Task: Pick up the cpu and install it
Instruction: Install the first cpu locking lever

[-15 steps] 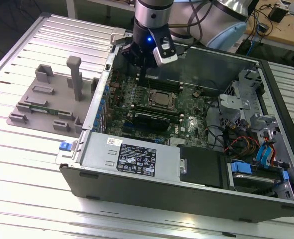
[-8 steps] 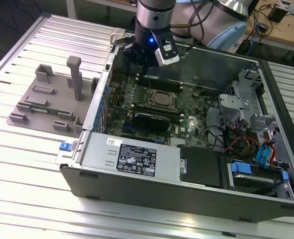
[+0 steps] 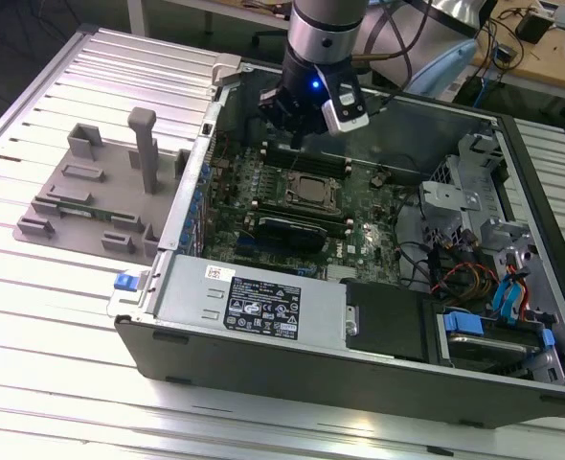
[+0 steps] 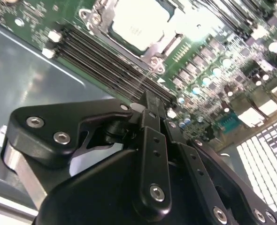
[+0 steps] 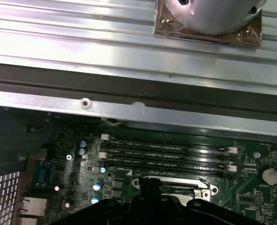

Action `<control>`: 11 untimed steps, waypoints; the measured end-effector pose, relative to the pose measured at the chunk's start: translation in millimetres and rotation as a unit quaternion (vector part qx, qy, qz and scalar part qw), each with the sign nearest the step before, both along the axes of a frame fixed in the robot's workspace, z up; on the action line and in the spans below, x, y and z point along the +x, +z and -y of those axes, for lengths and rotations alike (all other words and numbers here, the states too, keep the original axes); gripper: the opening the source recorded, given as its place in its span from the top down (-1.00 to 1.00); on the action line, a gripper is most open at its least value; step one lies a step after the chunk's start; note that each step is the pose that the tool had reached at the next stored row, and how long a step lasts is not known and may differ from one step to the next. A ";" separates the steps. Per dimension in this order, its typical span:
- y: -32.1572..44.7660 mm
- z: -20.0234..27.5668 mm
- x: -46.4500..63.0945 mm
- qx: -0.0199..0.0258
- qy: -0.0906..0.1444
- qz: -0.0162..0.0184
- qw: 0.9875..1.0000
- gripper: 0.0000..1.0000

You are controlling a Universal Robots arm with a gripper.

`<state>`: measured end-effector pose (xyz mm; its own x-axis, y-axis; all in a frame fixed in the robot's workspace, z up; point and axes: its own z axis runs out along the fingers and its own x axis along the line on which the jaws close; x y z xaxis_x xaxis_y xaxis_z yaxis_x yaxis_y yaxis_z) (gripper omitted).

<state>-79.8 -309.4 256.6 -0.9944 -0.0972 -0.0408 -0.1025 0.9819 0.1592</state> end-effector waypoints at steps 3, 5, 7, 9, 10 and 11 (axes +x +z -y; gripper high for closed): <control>-0.1 0.6 4.0 0.000 0.000 -0.001 1.000 0.79; -0.1 0.6 4.1 0.000 0.000 0.000 1.000 0.79; -4.0 0.9 4.1 0.000 0.000 0.002 1.000 0.79; -8.1 1.1 4.1 0.000 0.000 0.006 1.000 0.79; -9.1 1.2 4.0 0.000 -0.001 0.007 1.000 0.79; -10.3 1.2 4.0 0.000 -0.003 0.008 1.000 0.79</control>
<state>-75.8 -310.6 246.3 -0.9942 -0.0919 -0.0563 -0.0997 0.9825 0.1576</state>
